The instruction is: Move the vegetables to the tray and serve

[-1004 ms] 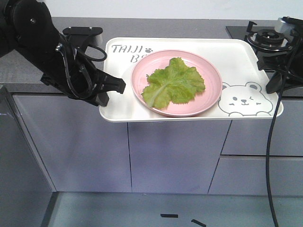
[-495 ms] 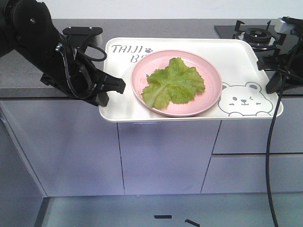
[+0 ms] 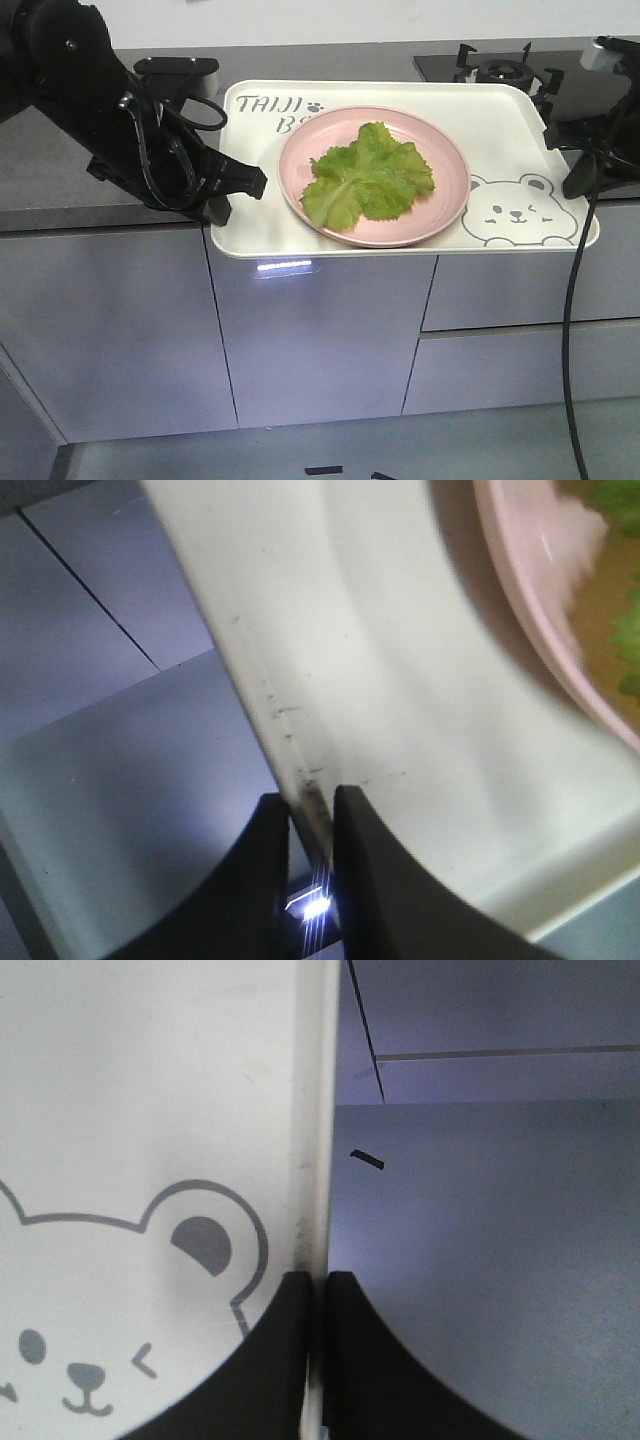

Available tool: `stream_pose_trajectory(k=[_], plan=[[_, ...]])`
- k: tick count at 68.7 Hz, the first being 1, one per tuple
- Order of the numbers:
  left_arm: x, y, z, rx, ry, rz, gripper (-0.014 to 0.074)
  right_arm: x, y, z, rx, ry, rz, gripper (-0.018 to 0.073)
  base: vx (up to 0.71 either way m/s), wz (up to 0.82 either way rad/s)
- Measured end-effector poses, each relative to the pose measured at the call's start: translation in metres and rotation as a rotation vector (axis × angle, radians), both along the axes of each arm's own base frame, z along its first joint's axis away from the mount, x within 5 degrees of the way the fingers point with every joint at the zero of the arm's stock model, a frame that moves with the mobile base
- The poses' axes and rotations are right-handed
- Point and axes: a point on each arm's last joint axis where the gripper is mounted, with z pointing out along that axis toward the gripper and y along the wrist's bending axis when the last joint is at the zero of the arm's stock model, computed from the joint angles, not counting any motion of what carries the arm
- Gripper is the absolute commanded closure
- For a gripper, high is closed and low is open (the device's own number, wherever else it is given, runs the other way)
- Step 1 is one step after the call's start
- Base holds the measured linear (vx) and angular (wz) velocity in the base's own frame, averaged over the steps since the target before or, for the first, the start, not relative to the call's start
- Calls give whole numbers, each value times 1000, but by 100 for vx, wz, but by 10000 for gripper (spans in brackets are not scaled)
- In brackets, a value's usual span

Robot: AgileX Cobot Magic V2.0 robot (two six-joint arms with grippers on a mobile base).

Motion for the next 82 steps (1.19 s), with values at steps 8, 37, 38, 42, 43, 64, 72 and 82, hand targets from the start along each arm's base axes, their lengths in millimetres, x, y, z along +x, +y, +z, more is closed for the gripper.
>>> stream_pose_trajectory(k=[8,37,38,42,43,64,72,82], plan=[[0,0,0,0,0,0,602,0,0,0,0,0,0,565,9,-6],[0,0,0,0,0,0,602,0,0,0,0,0,0,565,12,5],[0,0,0,0,0,0,602,0,0,0,0,0,0,565,14,9],[0,0,0,1,0,0,602,0,0,0,0,0,0,565,14,8],[0,0,0,2,-1,0,602,0,0,0,0,0,0,565,14,6],[0,0,0,2,-1,0,602,0,0,0,0,0,0,565,15,2],[0,0,0,2,-1,0,602,0,0,0,0,0,0,565,15,1],[0,0,0,2,-1,0,602,0,0,0,0,0,0,565,14,0]])
